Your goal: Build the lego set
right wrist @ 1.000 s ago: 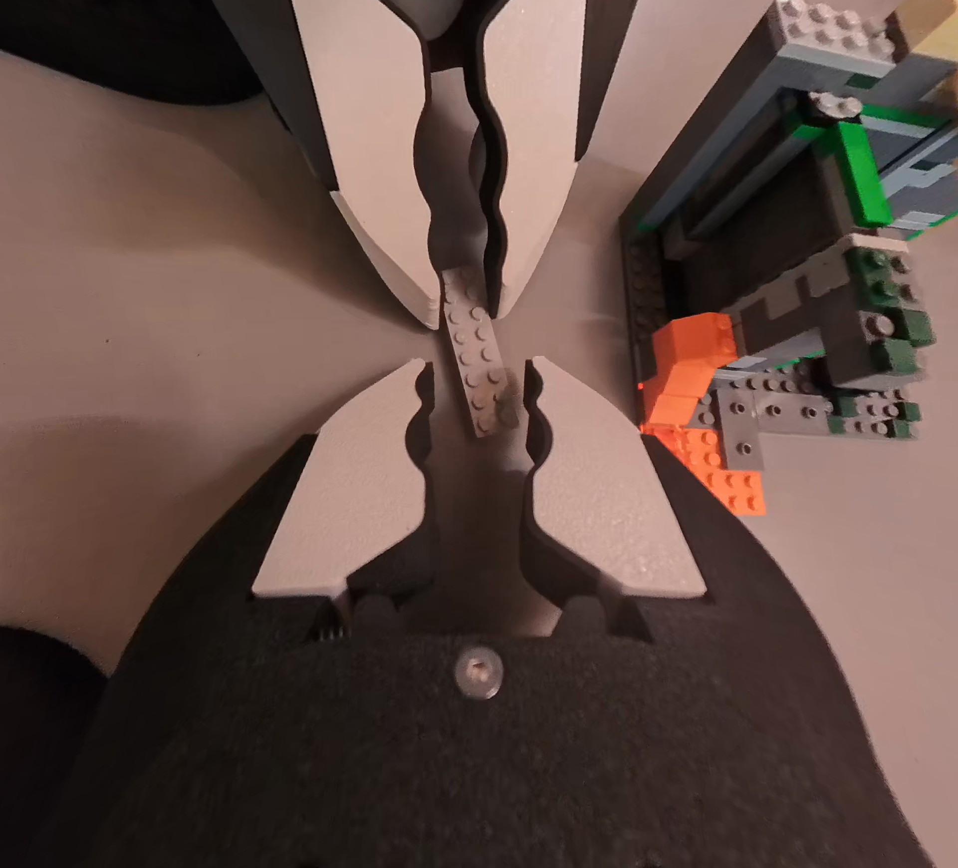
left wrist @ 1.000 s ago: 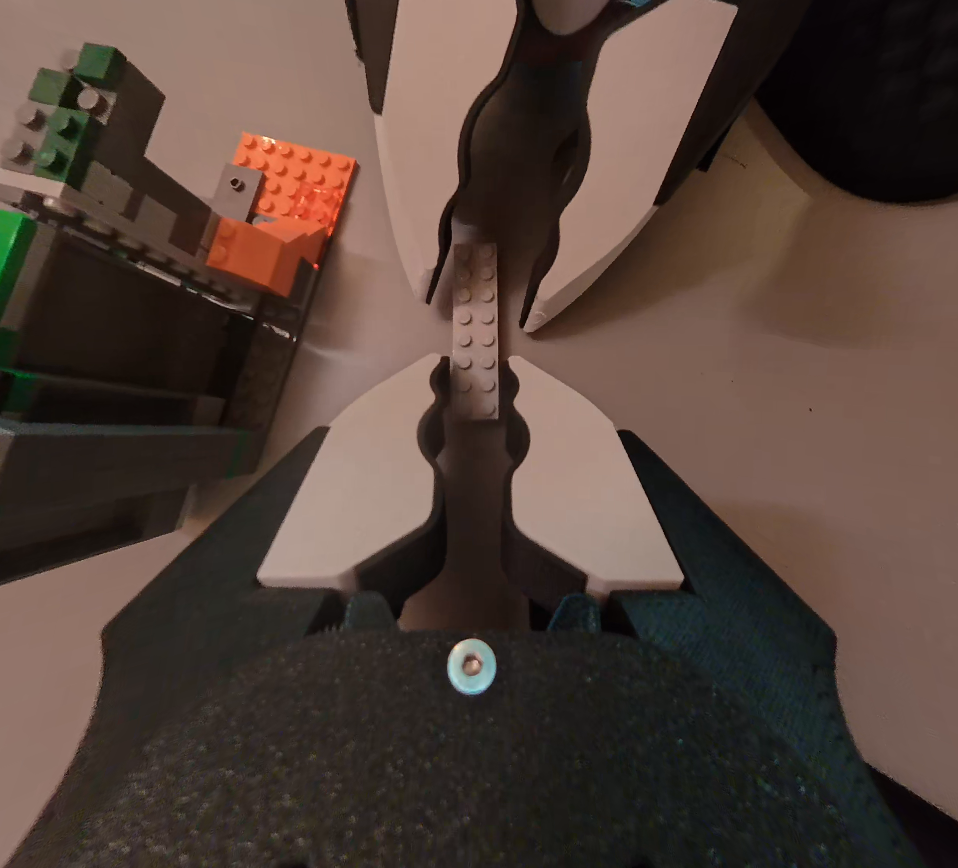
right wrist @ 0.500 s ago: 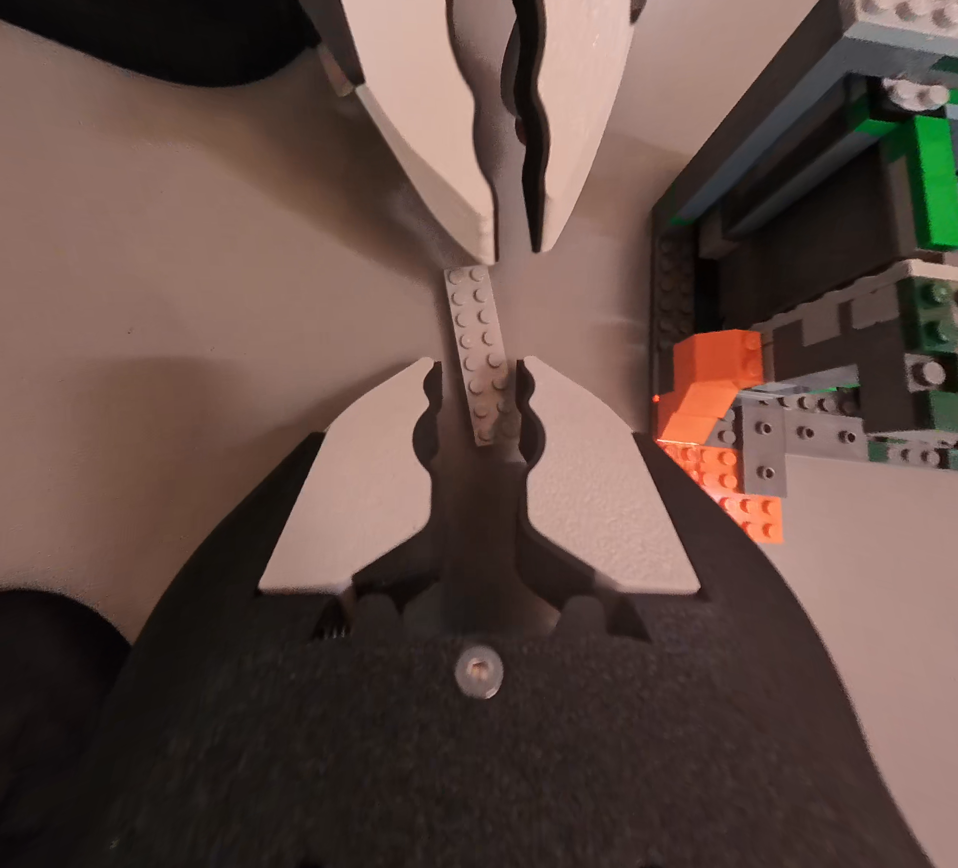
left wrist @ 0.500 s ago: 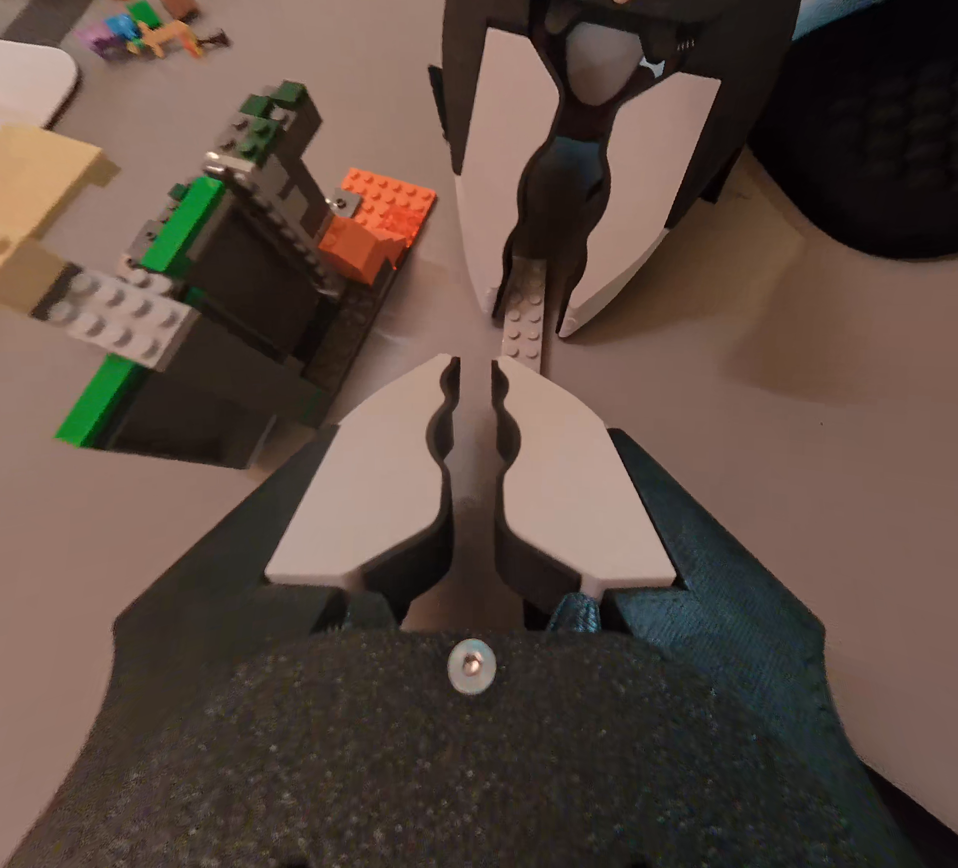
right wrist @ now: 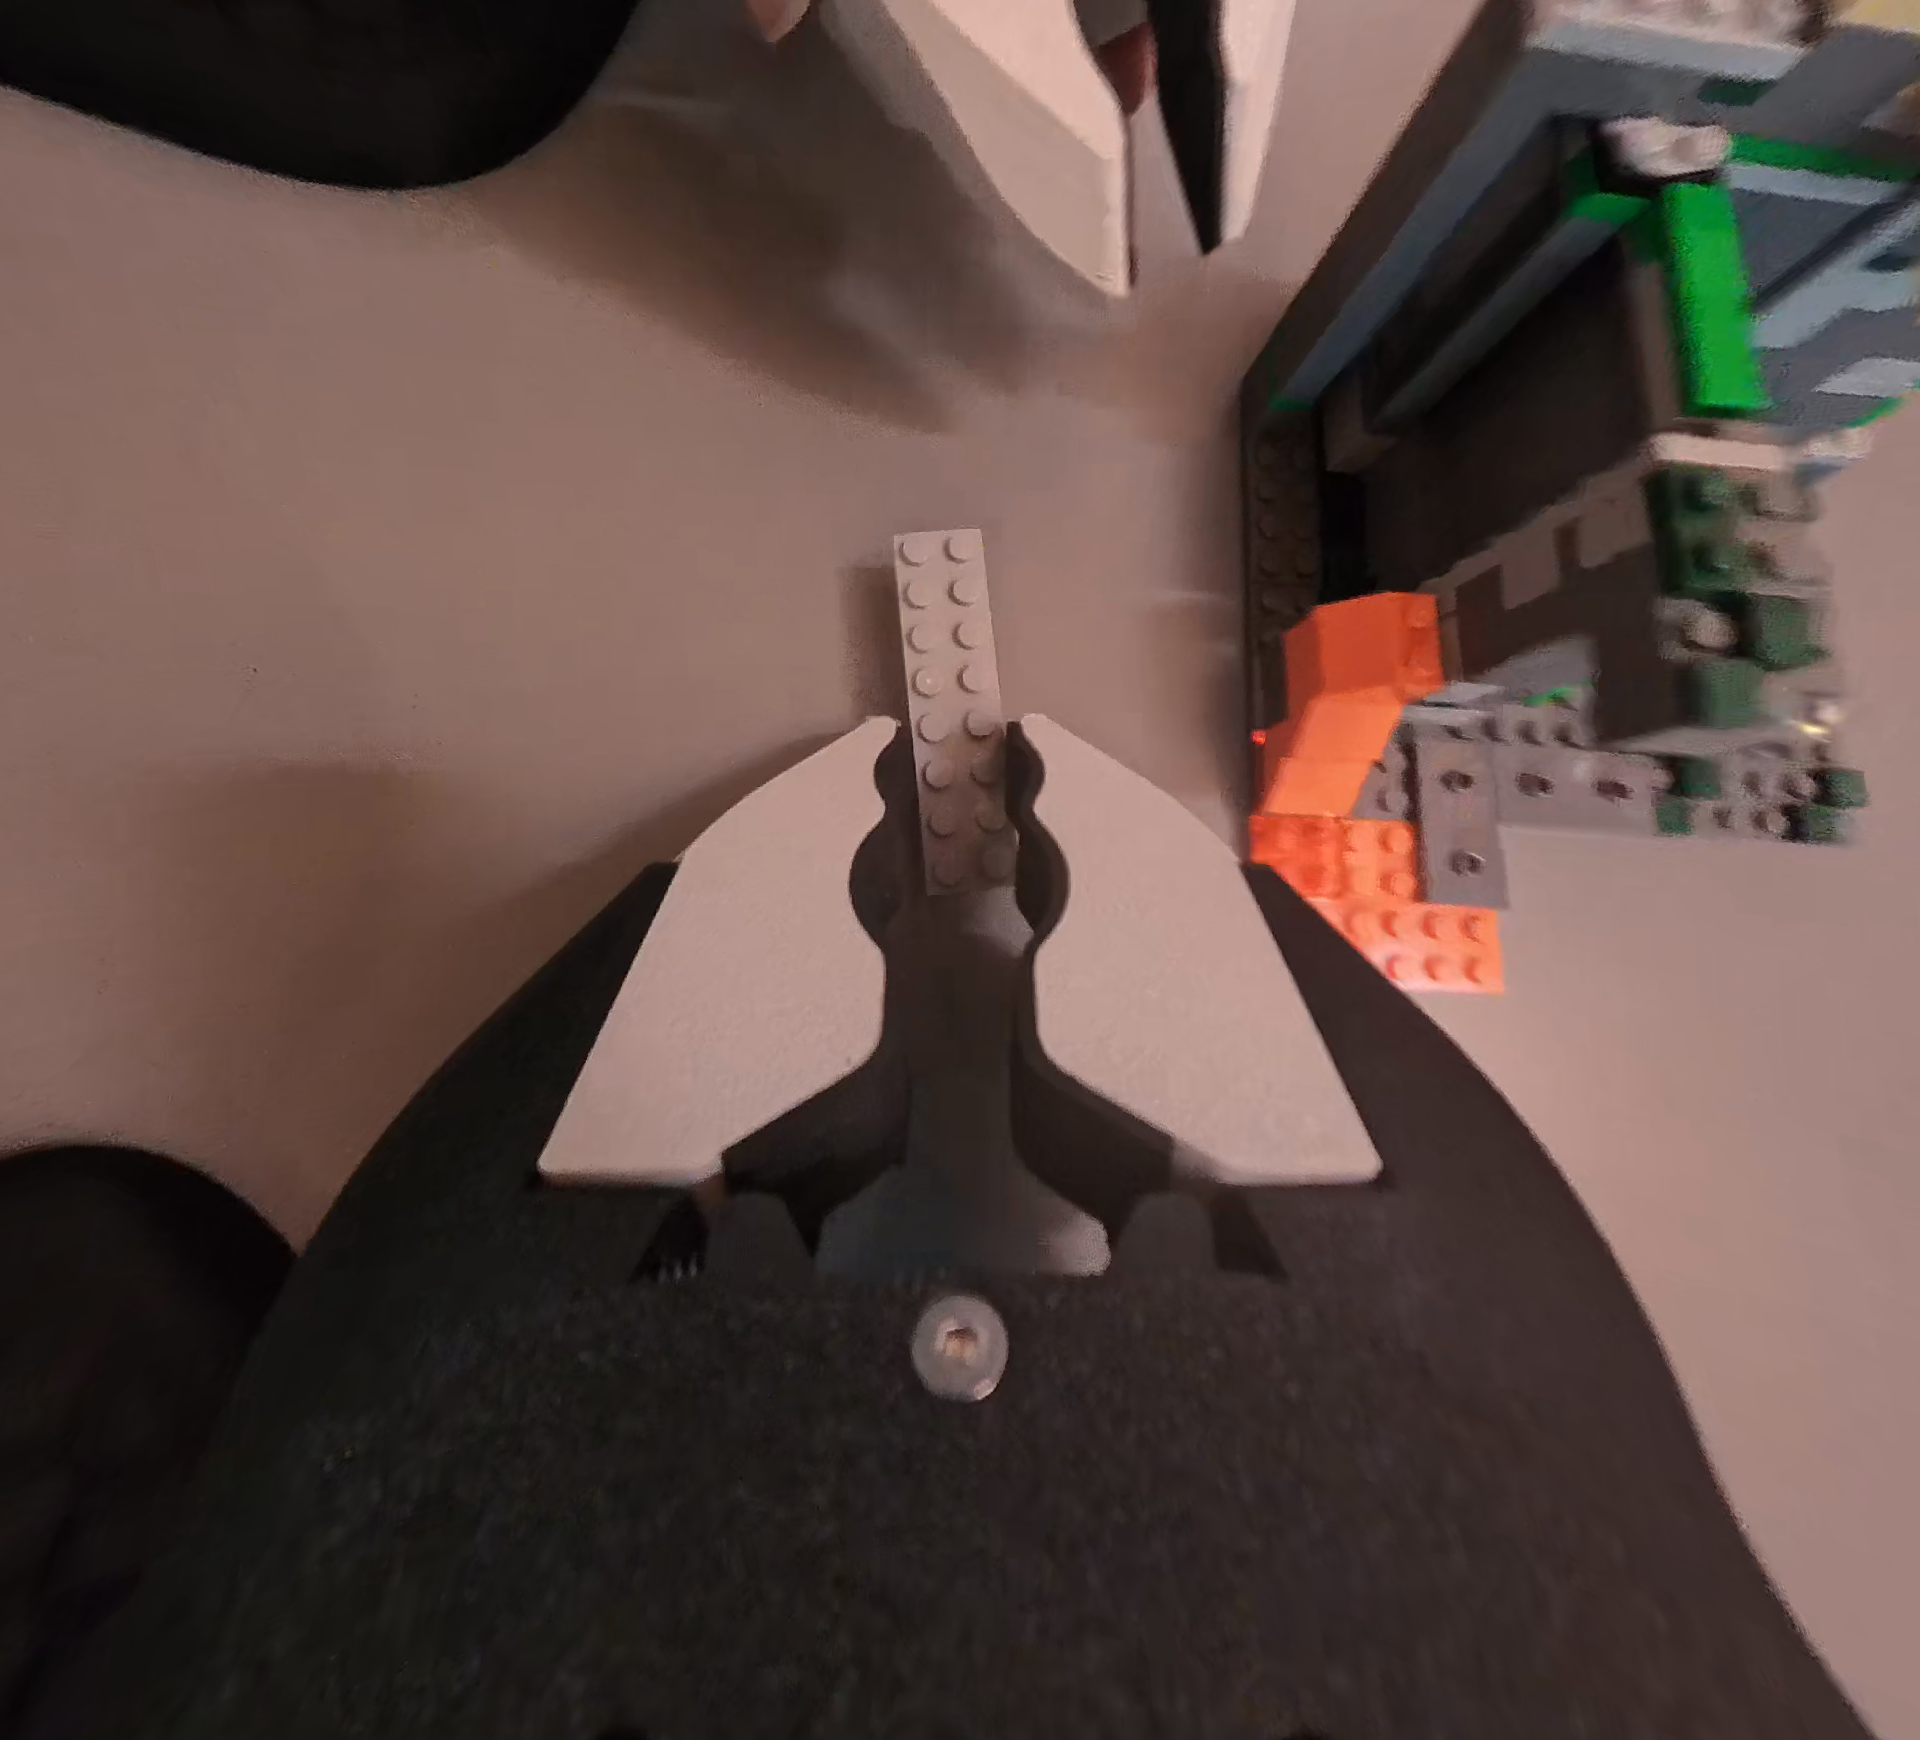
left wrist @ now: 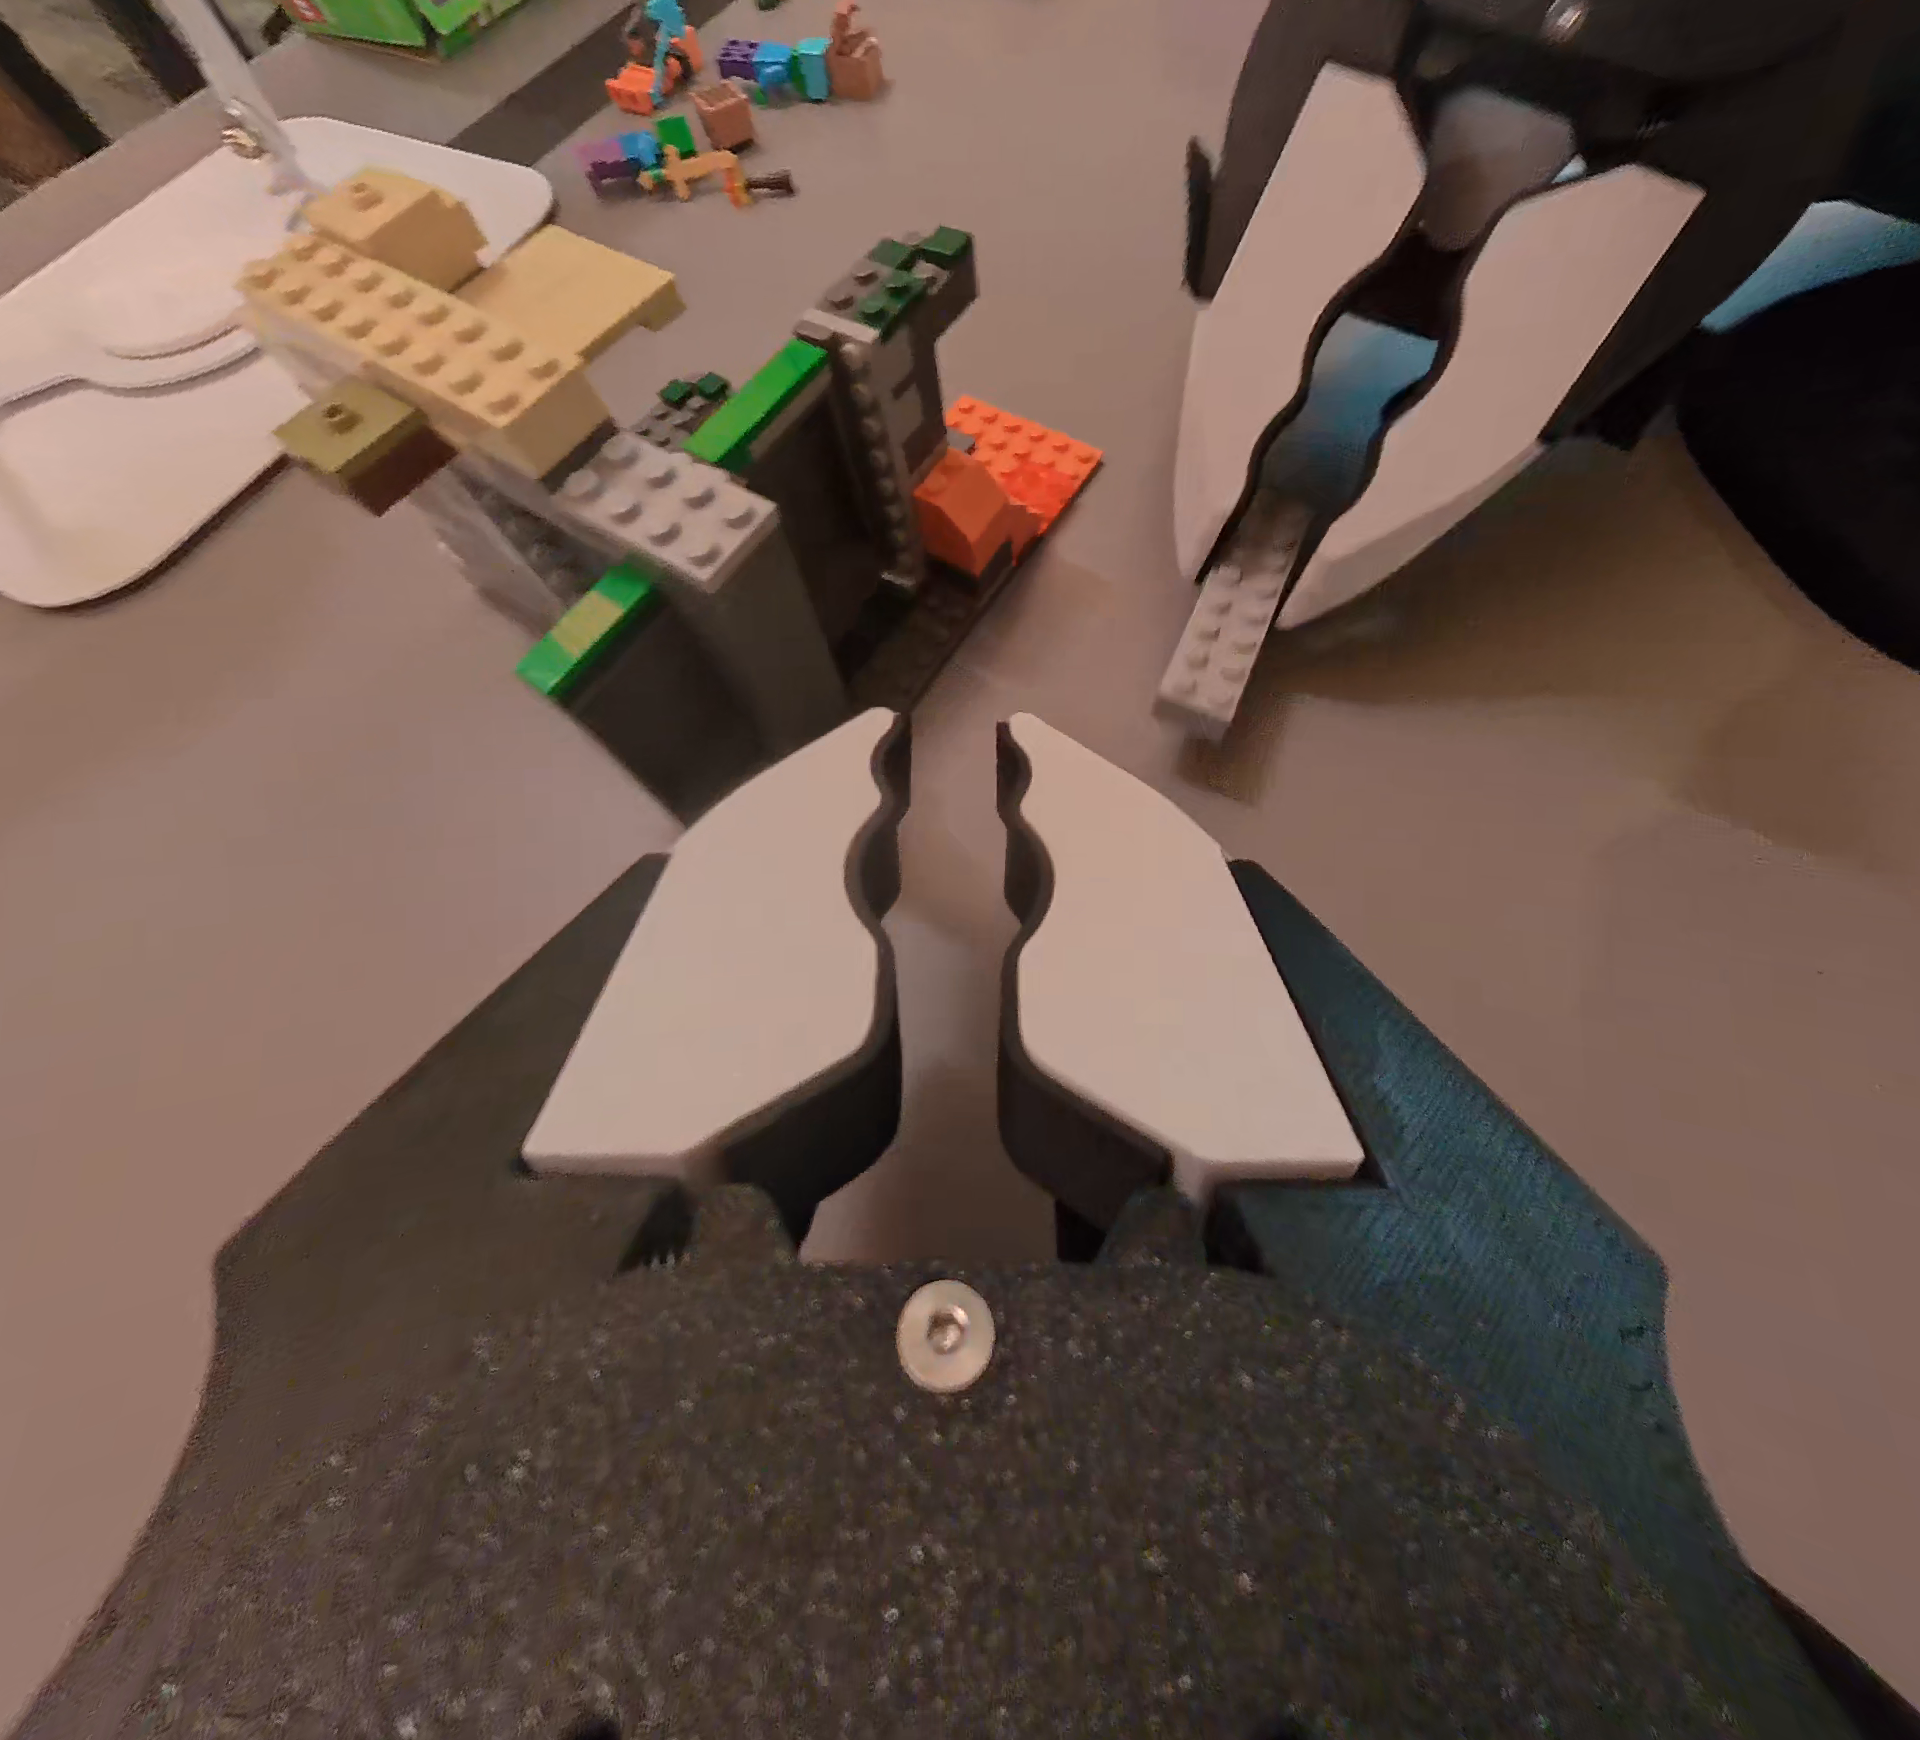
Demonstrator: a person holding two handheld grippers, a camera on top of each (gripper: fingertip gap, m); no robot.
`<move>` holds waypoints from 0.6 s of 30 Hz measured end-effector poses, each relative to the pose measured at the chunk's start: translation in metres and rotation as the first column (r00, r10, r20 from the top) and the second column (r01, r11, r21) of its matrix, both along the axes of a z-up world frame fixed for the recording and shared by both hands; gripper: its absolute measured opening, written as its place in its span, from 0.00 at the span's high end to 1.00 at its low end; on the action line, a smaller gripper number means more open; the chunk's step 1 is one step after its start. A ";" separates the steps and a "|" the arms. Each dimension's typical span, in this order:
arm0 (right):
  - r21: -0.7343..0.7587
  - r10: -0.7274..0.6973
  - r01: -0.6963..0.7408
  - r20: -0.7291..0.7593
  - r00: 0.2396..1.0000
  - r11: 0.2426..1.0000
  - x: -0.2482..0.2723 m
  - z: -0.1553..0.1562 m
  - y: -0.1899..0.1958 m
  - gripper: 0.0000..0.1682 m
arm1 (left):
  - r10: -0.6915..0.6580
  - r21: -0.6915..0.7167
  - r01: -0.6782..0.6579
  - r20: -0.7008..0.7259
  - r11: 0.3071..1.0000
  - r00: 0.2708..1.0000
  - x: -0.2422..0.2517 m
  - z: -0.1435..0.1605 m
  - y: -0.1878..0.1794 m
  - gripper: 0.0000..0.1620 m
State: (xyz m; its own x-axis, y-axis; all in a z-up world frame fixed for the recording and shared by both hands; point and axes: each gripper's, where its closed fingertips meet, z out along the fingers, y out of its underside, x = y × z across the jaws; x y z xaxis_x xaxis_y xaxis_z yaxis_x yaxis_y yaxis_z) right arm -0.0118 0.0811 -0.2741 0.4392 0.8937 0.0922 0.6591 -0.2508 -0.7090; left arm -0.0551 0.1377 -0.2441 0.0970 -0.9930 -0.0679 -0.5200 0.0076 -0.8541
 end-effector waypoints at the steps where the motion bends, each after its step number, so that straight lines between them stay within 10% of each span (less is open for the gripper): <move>1: 0.028 -0.017 0.018 -0.026 1.000 0.999 0.004 0.008 0.004 0.90 | 0.018 -0.002 -0.018 0.008 1.000 1.000 -0.001 0.001 0.003 0.90; 18: 0.162 -0.108 0.126 -0.114 0.988 0.979 0.064 0.096 0.088 0.90 | 0.166 -0.012 -0.165 0.064 0.986 0.984 -0.009 0.007 0.030 0.81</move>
State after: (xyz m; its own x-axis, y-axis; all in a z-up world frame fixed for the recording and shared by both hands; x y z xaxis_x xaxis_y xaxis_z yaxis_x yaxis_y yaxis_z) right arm 0.0522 0.1687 -0.1784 0.5548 0.8110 0.1856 0.5529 -0.1927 -0.8106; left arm -0.0638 0.1678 -0.2368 0.2638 -0.9633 -0.0495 -0.4572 -0.0797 -0.8858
